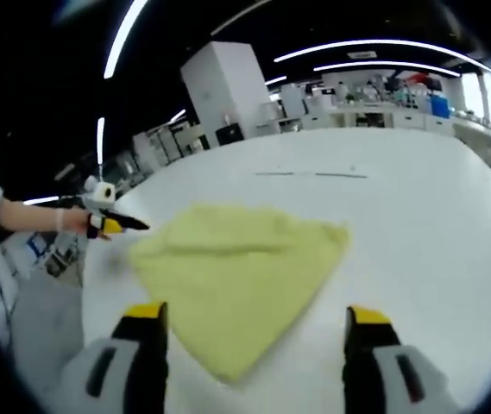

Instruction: Fold the garment on the visible template until the final outline fits inside the template.

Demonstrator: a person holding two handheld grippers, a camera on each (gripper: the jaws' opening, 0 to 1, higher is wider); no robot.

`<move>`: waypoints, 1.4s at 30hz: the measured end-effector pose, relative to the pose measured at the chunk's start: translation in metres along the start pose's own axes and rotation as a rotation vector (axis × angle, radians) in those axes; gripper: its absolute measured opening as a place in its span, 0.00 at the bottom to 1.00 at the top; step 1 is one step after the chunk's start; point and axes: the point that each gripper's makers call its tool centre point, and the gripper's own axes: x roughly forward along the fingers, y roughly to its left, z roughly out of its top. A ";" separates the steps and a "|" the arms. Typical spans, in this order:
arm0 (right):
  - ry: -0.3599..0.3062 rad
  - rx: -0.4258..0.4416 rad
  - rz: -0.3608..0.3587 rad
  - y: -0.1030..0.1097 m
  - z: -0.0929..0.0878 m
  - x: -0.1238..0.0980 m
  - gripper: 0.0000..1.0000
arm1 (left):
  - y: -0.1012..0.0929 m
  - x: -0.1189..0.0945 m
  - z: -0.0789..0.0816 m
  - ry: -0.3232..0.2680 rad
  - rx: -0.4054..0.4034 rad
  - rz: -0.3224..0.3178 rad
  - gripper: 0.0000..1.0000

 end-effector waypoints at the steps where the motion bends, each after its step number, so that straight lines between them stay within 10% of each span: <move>1: 0.002 0.000 0.000 0.003 -0.003 -0.002 0.79 | -0.002 -0.001 -0.004 0.004 -0.003 0.004 0.58; 21: 0.043 0.031 0.006 0.015 -0.041 -0.031 0.58 | -0.007 -0.020 -0.029 -0.015 -0.055 0.012 0.49; 42: 0.070 0.092 0.050 0.034 -0.058 -0.018 0.24 | -0.005 -0.004 -0.044 -0.021 -0.087 0.002 0.08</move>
